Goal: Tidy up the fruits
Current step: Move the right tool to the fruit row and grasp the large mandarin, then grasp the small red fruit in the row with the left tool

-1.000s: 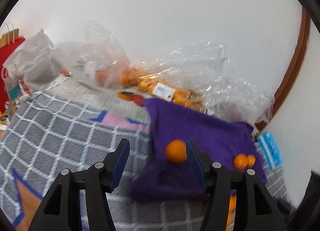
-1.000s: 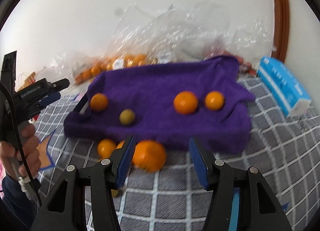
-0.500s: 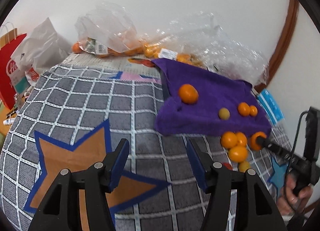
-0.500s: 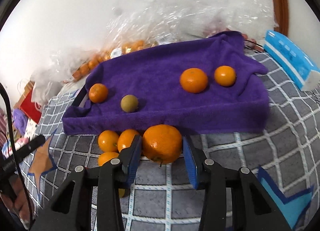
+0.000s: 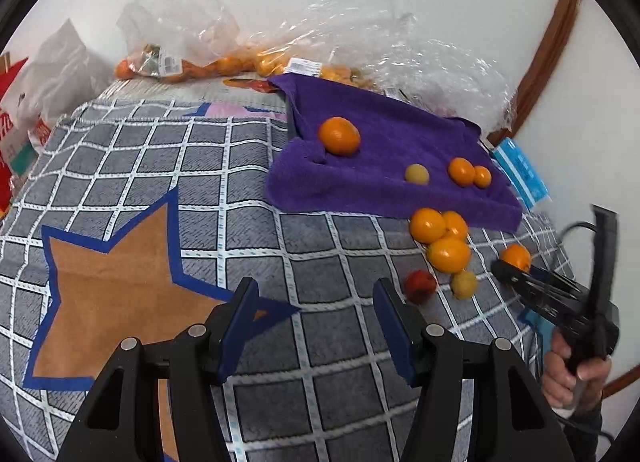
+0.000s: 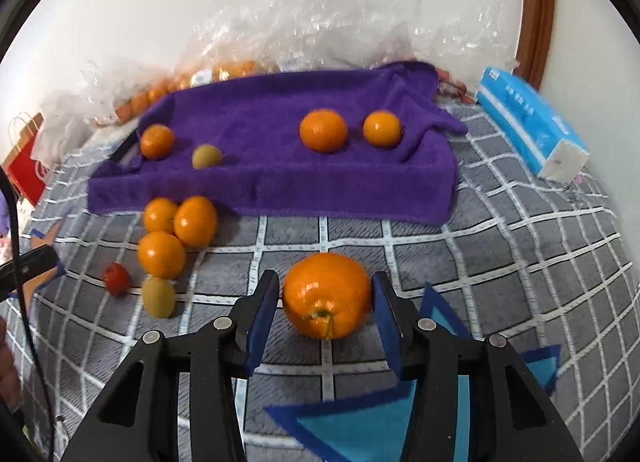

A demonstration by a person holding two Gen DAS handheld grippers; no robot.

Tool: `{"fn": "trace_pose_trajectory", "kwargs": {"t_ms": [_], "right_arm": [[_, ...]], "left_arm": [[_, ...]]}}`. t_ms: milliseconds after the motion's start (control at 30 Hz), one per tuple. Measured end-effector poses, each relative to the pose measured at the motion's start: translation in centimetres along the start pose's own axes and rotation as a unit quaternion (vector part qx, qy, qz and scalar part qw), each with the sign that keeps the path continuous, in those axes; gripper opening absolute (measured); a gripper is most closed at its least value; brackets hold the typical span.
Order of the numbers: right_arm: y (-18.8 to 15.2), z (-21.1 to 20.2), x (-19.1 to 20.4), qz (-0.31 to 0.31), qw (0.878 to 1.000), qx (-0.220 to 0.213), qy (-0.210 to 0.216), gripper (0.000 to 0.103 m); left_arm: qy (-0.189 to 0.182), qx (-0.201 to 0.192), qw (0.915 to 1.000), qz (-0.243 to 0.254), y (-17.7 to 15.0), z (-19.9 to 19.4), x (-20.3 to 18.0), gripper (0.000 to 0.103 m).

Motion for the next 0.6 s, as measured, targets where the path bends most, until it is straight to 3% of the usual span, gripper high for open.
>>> {"fn": "trace_pose_trajectory", "kwargs": {"t_ms": [200, 333, 433, 533, 600], "right_arm": [[-0.8, -0.8, -0.8, 0.015, 0.999, -0.034, 0.002, 0.044], [-1.4, -1.7, -2.0, 0.019, 0.999, -0.049, -0.014, 0.044], [-1.9, -1.9, -3.2, 0.032, 0.998, -0.048, 0.005, 0.044], [-1.9, -2.0, -3.9, 0.038, 0.998, -0.046, 0.027, 0.044], [-1.9, -1.8, -4.0, 0.035, 0.998, -0.044, 0.028, 0.044]], "left_arm": [[-0.007, -0.006, 0.9983, 0.057, -0.5, 0.2, -3.2, 0.057], [-0.017, 0.009, 0.9962, 0.085, -0.3, 1.8, -5.8, 0.057], [-0.016, 0.023, 0.9953, 0.092, 0.1, 3.4, -7.2, 0.054], [-0.013, 0.035, 0.9953, 0.089, 0.6, 4.4, -7.7, 0.045], [0.008, 0.037, 0.9951, 0.091, 0.8, 4.9, -8.0, 0.025]]}}
Point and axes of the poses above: each gripper's, at about its wrist camera, not at the fingertips, and z roughly the way its jaws point, x to its left, y to its top, the point moved 1 cm from there along z, roughly the way its jaws point, and after that the axes turned 15 degrees about x, right-handed, at the moved point
